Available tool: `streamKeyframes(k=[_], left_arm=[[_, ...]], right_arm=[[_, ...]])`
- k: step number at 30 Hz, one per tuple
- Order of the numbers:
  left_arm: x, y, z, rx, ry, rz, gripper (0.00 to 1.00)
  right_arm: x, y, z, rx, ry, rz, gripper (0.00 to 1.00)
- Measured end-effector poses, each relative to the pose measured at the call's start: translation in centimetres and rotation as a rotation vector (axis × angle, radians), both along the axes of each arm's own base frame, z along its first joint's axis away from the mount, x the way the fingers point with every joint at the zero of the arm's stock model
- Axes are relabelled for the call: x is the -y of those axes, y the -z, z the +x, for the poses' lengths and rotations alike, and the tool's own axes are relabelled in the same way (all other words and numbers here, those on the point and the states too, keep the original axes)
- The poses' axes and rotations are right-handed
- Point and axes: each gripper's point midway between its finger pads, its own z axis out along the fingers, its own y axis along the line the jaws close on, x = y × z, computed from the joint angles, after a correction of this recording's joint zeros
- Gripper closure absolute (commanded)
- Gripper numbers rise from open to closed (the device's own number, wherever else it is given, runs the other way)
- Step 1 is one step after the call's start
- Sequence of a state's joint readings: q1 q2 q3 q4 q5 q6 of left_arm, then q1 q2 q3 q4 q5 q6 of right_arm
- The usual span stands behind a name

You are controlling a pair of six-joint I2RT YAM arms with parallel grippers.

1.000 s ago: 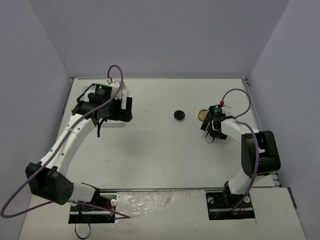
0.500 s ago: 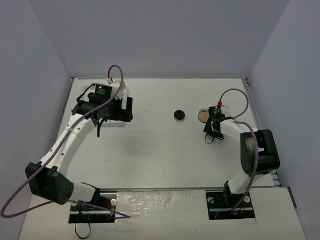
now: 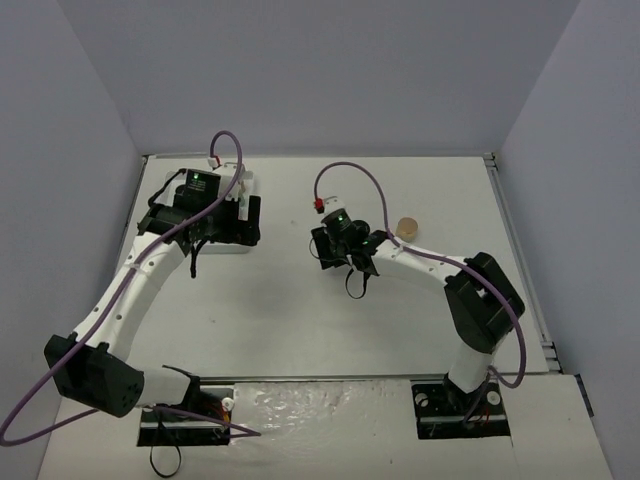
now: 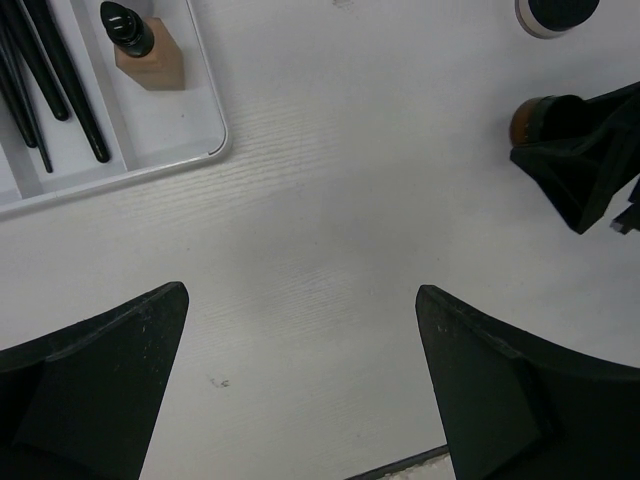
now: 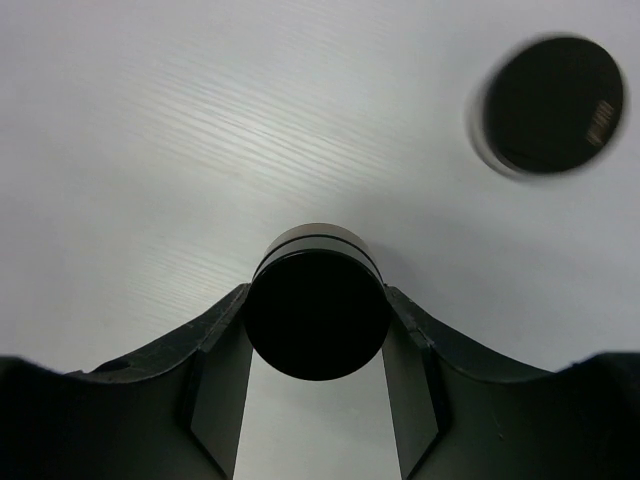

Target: Organize the makeup

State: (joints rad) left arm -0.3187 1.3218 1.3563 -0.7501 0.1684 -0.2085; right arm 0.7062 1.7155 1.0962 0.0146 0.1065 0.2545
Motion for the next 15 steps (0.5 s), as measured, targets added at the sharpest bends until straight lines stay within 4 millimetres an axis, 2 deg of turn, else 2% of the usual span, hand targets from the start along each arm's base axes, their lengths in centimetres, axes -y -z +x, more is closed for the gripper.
streamKeyframes(k=[2,4,7,10,13,15], left_arm=[[-0.3,-0.5,-0.3,0.015,-0.009,0.004,0.03],[-0.6,-0.8,-0.7,0.027,-0.015,0.007,0.03],[-1.0,-1.1,-1.1,0.040,-0.025,0.013,0.03],[-1.3,-0.9,-1.7,0.038,-0.029,0.016,0.03],[-1.3,-0.1,-2.0,0.018,-0.030,0.019,0.03],[-1.3,0.4,-2.2,0.005,-0.031,0.019,0.03]], right_arm=[[-2.6,0.4,0.1,0.009,-0.079,-0.005,1.00],[-4.2,1.8,-0.4,-0.008,-0.145,-0.023,0.98],[-4.7,4.4,-1.6,-0.058,-0.202,-0.071,0.91],[-4.7,5.8,-1.9,-0.077,-0.223,-0.095,0.85],[-4.9,5.8,-1.8,-0.068,-0.234,-0.098,0.59],[-4.8,5.9,-1.8,-0.064,-0.239,-0.099,0.46]])
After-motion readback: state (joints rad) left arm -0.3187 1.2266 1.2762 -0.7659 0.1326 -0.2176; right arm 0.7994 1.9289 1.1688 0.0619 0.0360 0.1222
